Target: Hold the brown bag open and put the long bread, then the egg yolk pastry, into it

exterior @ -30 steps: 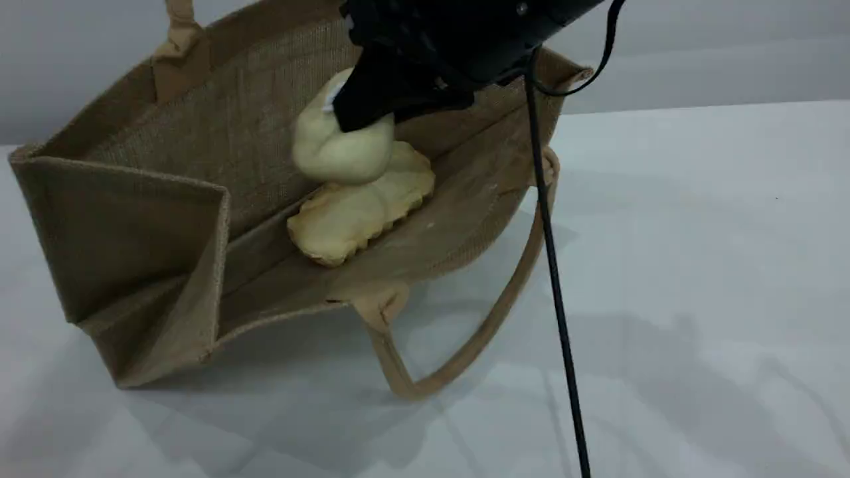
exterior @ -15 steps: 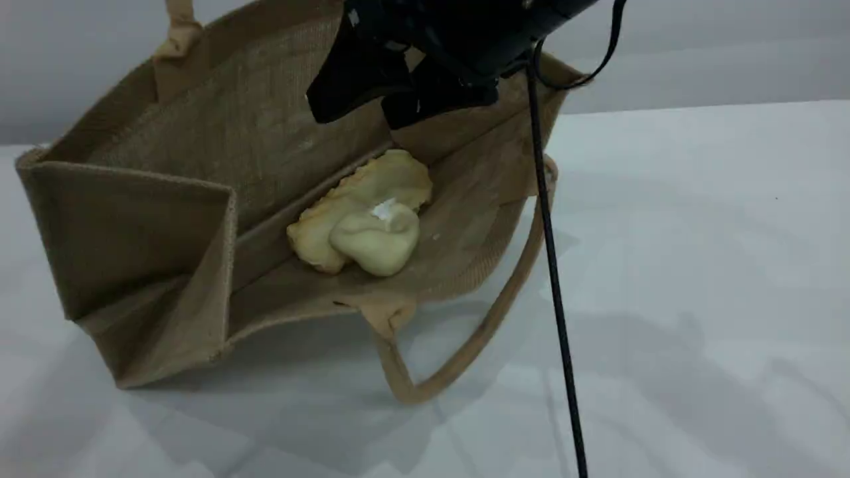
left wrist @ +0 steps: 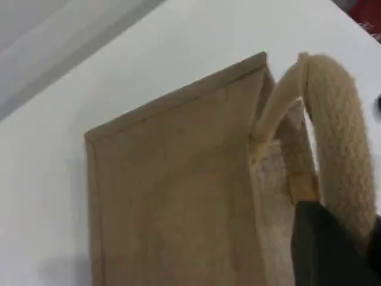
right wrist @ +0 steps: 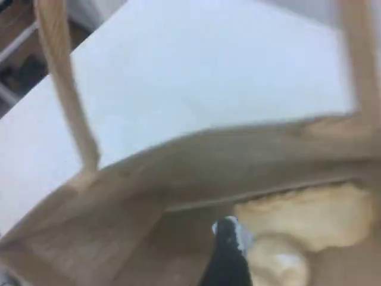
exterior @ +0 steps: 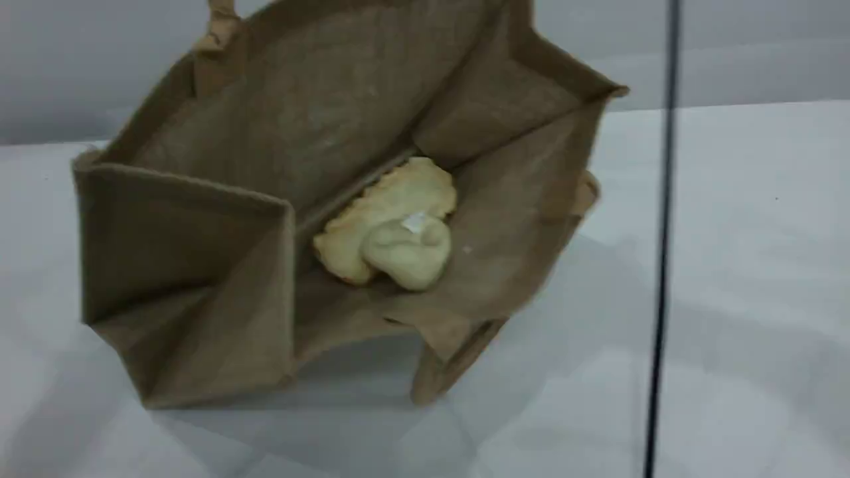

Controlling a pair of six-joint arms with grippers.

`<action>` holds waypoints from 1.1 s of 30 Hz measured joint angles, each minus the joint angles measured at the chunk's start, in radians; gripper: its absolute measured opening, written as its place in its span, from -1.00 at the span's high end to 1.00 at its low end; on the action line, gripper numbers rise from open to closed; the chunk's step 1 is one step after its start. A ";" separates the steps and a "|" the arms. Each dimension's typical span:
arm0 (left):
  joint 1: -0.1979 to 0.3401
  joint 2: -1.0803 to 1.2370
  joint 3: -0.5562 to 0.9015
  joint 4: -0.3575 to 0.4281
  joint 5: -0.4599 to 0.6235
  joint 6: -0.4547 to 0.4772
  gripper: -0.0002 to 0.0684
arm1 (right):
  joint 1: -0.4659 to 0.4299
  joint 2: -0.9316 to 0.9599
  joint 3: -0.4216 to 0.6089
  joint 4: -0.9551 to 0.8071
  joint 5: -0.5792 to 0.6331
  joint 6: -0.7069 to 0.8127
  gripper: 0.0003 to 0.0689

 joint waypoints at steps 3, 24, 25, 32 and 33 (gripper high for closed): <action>-0.016 0.036 0.000 -0.002 -0.005 0.000 0.75 | -0.070 -0.067 0.000 -0.063 0.038 0.064 -0.52; -0.061 0.358 0.000 0.003 -0.004 -0.068 0.11 | -0.148 -0.329 0.000 -0.444 0.422 0.434 -0.52; -0.061 0.369 0.000 0.003 -0.004 -0.068 -0.02 | -0.148 -0.342 0.000 -0.458 0.441 0.447 -0.52; -0.059 0.382 0.000 0.059 -0.001 -0.096 -0.61 | -0.148 -0.438 0.000 -0.584 0.446 0.578 -0.52; -0.056 0.374 0.000 0.088 -0.001 -0.106 -0.63 | -0.148 -0.460 0.000 -0.607 0.446 0.601 -0.52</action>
